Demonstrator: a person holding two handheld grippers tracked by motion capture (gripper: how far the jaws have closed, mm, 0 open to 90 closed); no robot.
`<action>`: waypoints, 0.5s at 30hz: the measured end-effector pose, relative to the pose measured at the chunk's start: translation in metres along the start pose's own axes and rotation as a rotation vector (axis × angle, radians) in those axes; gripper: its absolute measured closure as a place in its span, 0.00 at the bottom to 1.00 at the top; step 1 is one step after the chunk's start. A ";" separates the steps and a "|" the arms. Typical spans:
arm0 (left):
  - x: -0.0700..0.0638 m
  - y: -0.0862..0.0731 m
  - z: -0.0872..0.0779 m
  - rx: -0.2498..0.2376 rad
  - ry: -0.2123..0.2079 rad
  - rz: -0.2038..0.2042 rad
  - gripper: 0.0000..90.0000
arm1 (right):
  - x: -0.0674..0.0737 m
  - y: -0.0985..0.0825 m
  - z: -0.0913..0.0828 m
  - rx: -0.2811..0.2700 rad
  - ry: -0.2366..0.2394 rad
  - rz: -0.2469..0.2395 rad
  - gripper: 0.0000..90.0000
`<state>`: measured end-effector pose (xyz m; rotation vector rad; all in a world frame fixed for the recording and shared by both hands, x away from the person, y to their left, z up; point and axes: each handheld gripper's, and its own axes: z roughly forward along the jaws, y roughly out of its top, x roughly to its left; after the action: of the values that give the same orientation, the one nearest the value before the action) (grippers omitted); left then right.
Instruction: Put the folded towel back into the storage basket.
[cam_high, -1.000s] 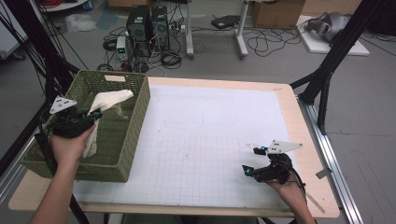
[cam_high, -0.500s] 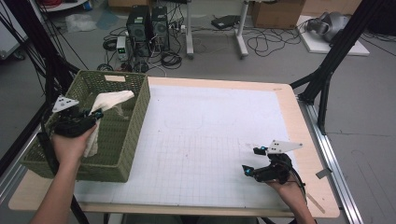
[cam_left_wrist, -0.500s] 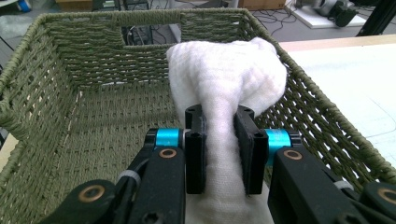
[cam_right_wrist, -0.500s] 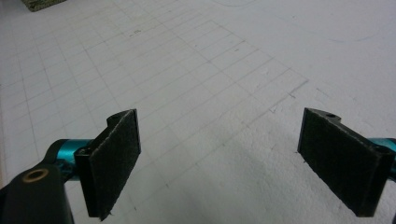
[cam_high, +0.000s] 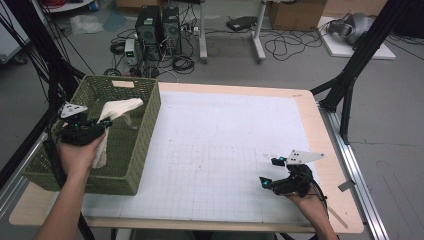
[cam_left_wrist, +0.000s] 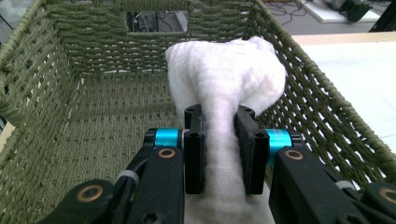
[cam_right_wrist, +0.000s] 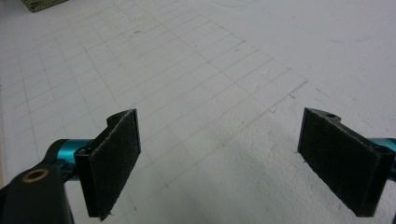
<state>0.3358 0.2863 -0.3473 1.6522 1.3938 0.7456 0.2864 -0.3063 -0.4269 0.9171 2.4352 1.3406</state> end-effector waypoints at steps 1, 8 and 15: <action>0.000 0.000 0.000 0.000 0.000 -0.004 0.83 | 0.000 0.000 0.000 -0.001 0.001 0.003 0.14; -0.002 -0.001 0.005 0.044 0.010 0.007 0.83 | 0.001 0.000 0.000 0.001 0.003 0.003 0.14; 0.000 -0.003 0.014 0.141 -0.011 -0.027 0.62 | 0.000 0.000 -0.001 -0.004 0.003 0.001 0.14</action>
<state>0.3462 0.2829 -0.3567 1.7393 1.4873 0.6341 0.2858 -0.3066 -0.4263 0.9161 2.4339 1.3476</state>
